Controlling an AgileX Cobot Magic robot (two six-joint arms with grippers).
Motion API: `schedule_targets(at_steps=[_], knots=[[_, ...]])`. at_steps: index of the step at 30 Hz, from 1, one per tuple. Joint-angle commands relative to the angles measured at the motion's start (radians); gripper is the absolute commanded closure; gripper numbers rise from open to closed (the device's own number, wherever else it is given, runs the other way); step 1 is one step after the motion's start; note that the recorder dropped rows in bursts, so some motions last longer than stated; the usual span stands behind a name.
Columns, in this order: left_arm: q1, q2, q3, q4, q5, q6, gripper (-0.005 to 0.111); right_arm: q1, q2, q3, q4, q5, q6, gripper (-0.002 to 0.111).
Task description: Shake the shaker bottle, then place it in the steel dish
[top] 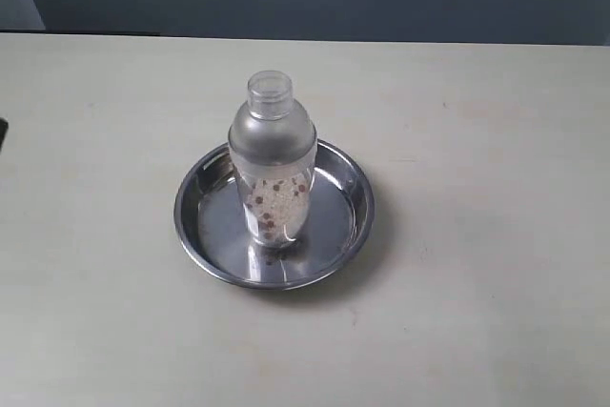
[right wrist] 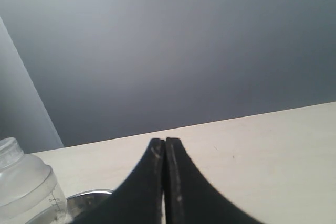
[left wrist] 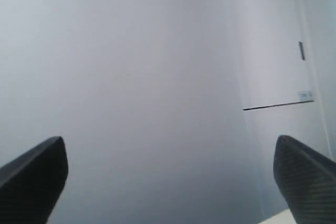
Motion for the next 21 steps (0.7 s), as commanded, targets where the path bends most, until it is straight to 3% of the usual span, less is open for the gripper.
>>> schedule_targets(at_steps=[1, 6, 9, 14, 17, 21], knots=[[0.0, -0.11, 0.006, 0.296, 0.144, -0.052, 0.002, -0.001, -0.004, 0.002, 0.001, -0.001, -0.004, 0.109], [0.0, -0.122, 0.006, 0.612, 0.253, -0.253, 0.002, -0.001, -0.004, 0.002, 0.001, -0.001, -0.004, 0.109], [0.0, -0.122, 0.006, 0.619, 0.255, -0.316, 0.002, -0.001, -0.004, 0.002, 0.001, -0.003, -0.004, 0.109], [0.024, -0.173, 0.006, 0.379, 0.305, -0.222, 0.002, -0.001, -0.004, 0.002, 0.001, -0.002, -0.004, 0.109], [0.08, -0.257, 0.006, 0.154, 0.379, -0.171, 0.002, -0.001, -0.004, 0.002, 0.001, 0.001, -0.004, 0.109], [0.187, -0.364, 0.006, -0.154, 0.424, 0.032, 0.002, -0.001, -0.004, 0.002, 0.001, 0.001, -0.004, 0.109]])
